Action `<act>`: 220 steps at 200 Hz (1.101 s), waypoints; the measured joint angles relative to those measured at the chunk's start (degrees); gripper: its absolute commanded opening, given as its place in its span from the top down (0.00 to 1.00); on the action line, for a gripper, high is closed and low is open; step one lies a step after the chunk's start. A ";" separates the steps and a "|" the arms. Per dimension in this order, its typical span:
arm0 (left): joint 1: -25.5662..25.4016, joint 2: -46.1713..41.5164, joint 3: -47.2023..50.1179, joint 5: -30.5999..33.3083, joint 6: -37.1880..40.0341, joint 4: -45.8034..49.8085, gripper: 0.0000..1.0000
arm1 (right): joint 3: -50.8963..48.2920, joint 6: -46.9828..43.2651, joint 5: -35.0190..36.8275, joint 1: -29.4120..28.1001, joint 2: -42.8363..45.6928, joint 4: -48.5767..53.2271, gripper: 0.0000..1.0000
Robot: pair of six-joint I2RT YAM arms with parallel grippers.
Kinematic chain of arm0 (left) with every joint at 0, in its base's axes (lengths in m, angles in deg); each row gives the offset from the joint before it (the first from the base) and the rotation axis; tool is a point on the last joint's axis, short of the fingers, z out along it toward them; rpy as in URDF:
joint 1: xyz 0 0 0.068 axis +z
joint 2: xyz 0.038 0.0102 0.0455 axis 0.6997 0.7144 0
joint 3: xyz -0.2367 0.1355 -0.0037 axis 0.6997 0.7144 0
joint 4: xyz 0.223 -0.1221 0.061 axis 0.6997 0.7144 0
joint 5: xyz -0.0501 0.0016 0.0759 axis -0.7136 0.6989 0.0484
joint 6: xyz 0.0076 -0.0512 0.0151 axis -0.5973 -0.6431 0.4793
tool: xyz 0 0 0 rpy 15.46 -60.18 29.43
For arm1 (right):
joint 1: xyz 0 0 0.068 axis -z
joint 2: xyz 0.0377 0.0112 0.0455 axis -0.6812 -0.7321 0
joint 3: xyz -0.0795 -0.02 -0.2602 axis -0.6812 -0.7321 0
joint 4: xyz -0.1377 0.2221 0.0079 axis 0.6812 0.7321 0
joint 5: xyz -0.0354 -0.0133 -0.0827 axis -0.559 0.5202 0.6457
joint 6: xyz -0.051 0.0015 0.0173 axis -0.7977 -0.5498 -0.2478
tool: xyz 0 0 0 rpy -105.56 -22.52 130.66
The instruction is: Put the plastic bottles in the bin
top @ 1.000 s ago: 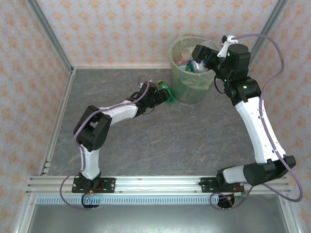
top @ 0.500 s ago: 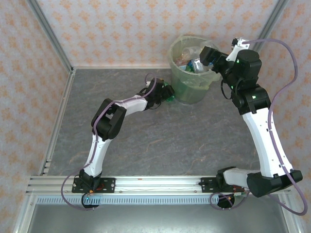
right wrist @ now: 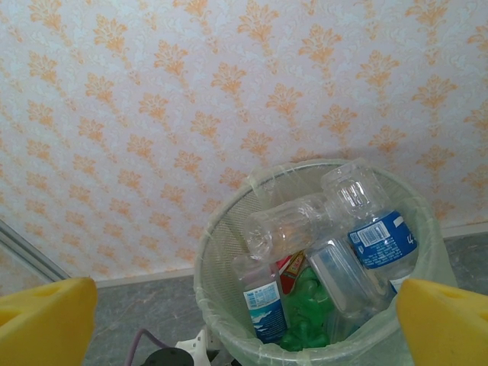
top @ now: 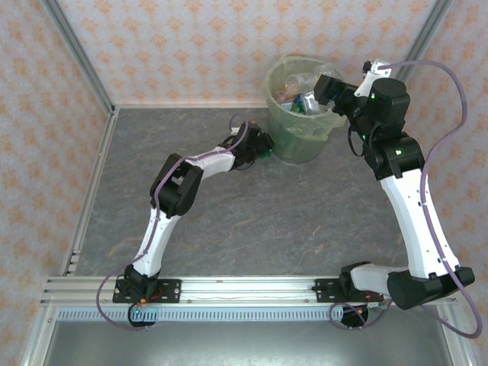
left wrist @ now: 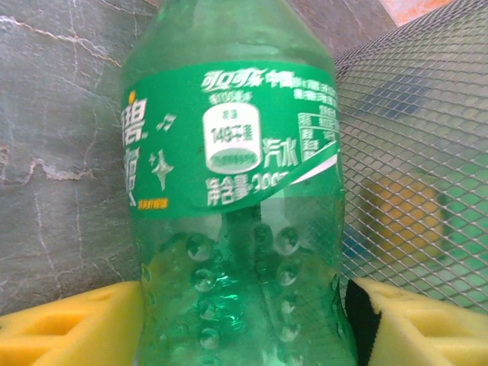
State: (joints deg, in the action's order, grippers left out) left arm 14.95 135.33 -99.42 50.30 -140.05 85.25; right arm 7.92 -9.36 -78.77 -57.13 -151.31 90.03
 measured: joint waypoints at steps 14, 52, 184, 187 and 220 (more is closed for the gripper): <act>0.00 0.00 0.00 0.20 0.09 0.00 0.44 | 0.00 0.00 -0.02 0.00 0.00 0.00 0.00; 0.02 -1.42 2.67 0.85 0.09 -1.77 0.45 | 0.02 0.04 -0.61 0.00 -0.20 -0.04 0.00; 1.33 -37.62 28.48 0.72 9.88 -9.42 0.48 | 9.07 5.51 -13.27 -3.72 -12.33 0.07 0.00; 1.33 -38.75 29.00 0.66 10.40 -9.53 0.48 | 9.33 5.57 -13.31 -4.26 -12.79 0.15 0.00; 1.33 -48.46 34.25 -1.03 14.51 -10.62 0.48 | 12.31 6.71 -14.38 -9.88 -17.22 0.26 0.00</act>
State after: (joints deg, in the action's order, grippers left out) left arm 16.28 86.87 -65.17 49.27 -125.53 74.62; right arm 20.23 -2.65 -93.15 -67.01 -168.53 90.29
